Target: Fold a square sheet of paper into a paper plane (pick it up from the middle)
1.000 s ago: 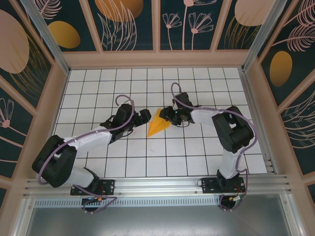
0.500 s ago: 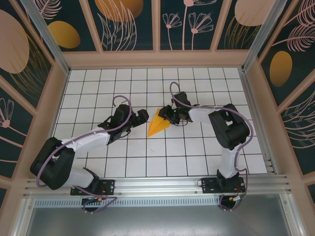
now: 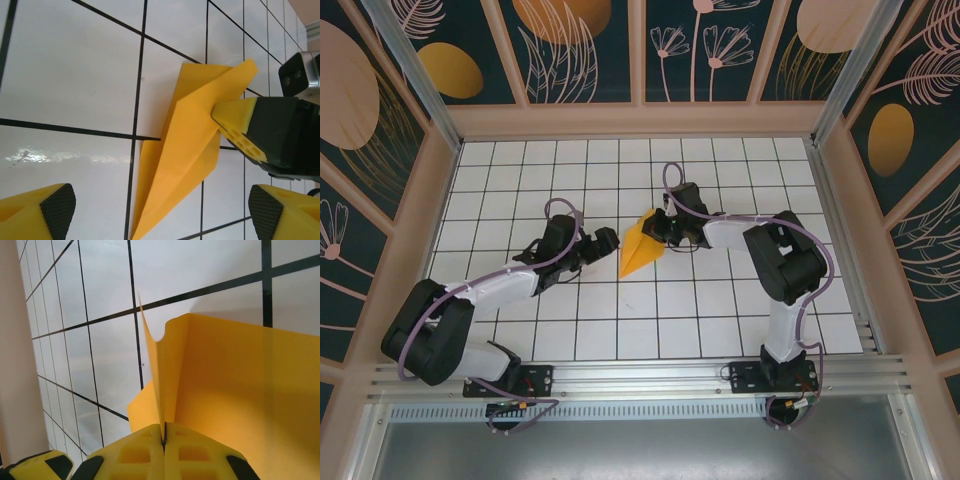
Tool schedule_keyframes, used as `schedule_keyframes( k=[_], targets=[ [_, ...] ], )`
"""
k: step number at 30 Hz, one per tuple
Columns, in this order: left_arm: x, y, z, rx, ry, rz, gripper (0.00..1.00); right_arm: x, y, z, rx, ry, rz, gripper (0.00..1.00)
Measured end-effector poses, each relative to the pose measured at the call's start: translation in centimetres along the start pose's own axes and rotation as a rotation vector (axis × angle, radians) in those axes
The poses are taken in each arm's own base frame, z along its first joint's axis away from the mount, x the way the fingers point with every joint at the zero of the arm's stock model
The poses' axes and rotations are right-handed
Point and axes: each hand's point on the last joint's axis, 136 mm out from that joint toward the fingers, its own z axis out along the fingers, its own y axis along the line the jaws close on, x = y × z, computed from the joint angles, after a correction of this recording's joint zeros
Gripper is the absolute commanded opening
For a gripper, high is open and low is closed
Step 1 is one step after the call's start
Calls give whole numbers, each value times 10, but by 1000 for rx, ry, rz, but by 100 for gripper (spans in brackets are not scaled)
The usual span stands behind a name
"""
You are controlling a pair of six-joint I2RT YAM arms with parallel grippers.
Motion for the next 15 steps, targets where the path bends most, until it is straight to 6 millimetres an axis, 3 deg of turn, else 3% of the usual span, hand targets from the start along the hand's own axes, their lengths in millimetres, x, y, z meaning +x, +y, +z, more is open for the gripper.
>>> schedule_keyframes(
  k=[6,15],
  targets=[
    [4,-15,-9,100,31,-22,99,0,14,-7,-41,7,-39,0],
    [-9,-68,-47,319,-10,2,98,-18,101,-72,-263,-45,-177,0]
  ],
)
